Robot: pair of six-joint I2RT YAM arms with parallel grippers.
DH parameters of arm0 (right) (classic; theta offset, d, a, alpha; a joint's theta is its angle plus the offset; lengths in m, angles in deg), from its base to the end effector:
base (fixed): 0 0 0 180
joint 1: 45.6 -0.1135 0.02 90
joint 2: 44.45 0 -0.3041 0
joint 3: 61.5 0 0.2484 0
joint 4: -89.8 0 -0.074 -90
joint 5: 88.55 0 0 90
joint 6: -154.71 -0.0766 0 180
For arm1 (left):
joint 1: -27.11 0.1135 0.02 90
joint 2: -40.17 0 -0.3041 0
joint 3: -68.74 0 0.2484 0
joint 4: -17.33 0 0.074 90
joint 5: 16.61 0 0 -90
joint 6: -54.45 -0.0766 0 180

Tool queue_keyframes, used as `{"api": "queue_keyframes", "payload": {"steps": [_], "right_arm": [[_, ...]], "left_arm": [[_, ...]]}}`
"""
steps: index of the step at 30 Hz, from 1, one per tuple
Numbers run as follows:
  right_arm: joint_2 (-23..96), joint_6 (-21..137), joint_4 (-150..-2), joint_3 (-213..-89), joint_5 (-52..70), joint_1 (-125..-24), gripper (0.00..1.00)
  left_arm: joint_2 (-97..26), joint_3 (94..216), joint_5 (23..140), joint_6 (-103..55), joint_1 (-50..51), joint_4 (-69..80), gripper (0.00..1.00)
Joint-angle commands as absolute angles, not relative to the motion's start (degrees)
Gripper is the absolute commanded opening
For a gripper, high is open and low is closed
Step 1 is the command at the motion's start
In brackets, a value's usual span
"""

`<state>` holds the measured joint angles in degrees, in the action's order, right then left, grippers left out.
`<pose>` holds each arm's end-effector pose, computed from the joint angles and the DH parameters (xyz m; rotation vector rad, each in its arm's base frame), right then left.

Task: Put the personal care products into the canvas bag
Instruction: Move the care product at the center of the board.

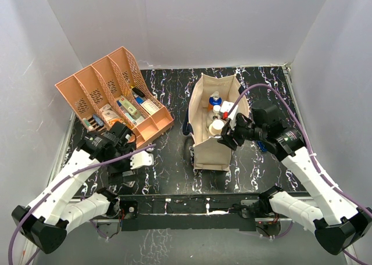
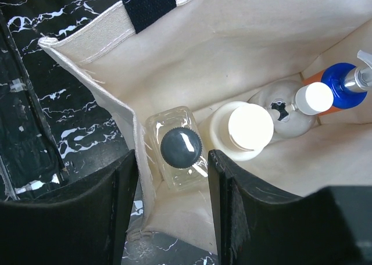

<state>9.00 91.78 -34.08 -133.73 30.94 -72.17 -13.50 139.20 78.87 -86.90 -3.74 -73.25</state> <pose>0.1494 0.1169 0.3524 -1.2271 1.8029 0.5645 0.0989 -0.0676 0.2860 1.8854 2.1317 -0.0619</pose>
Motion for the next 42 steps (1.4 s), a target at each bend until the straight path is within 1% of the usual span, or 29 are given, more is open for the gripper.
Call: {"api": "queue_keyframes", "payload": {"steps": [1, 5, 7, 10, 14, 18, 20, 21, 22, 23, 27, 34, 42], "right_arm": [[8.14, 91.91, -36.48, -135.19, 30.32, -72.06, 0.53], [7.33, 92.47, -35.3, -134.73, 30.59, -72.06, 0.53], [6.94, 92.44, -35.31, -134.18, 30.54, -72.05, 0.53], [6.74, 92.39, -35.53, -133.67, 30.75, -72.06, 0.53], [7.11, 92.32, -36.12, -133.67, 31.13, -72.05, 0.53], [7.4, 92.18, -36.58, -133.79, 31.18, -72.0, 0.53], [7.35, 92.13, -36.59, -133.83, 31.13, -72.06, 0.53], [7.32, 92.13, -36.59, -133.87, 31.07, -72.06, 0.53], [7.27, 92.05, -36.59, -133.87, 31.02, -72.06, 0.53], [7.17, 92.04, -36.59, -133.84, 31.06, -72.04, 0.53], [6.77, 91.78, -37.08, -133.19, 31.01, -71.97, 0.54], [7.31, 91.93, -37.42, -133.56, 30.63, -71.95, 0.54], [6.48, 92.36, -37.28, -132.57, 29.49, -71.92, 0.54]], "left_arm": [[-15.1, 139.09, 80.54, -87.53, -3.55, -73.06, 0.8], [-14.24, 138.67, 81.53, -87.67, -3.48, -74.79, 0.66], [-13.47, 138.53, 81.39, -87.51, -3.52, -75.31, 0.62], [-12.04, 138.05, 80.84, -87.49, -3.48, -75.91, 0.59], [-11.83, 138.72, 82.14, -86.05, -3.5, -74.99, 0.48], [-15.17, 142.35, 87.87, -82.07, -3.5, -72.8, 0.37], [-16.47, 144.76, 90.75, -79.96, -3.5, -71.18, 0.26], [-17.05, 145.94, 91.77, -78.5, -3.48, -70.14, 0.17], [-17.77, 147.12, 92.36, -76.72, -3.48, -68.62, 0.04], [-18.86, 148.2, 92.75, -74.38, -3.52, -67.2, 0.0], [-24.06, 153.18, 95.09, -67.97, -3.51, -63.72, 0.0], [-37.44, 161.95, 93.77, -59.31, -3.55, -59.25, 0.0], [-42.57, 163.81, 90.21, -55.65, -3.51, -53.95, 0.0]]}}
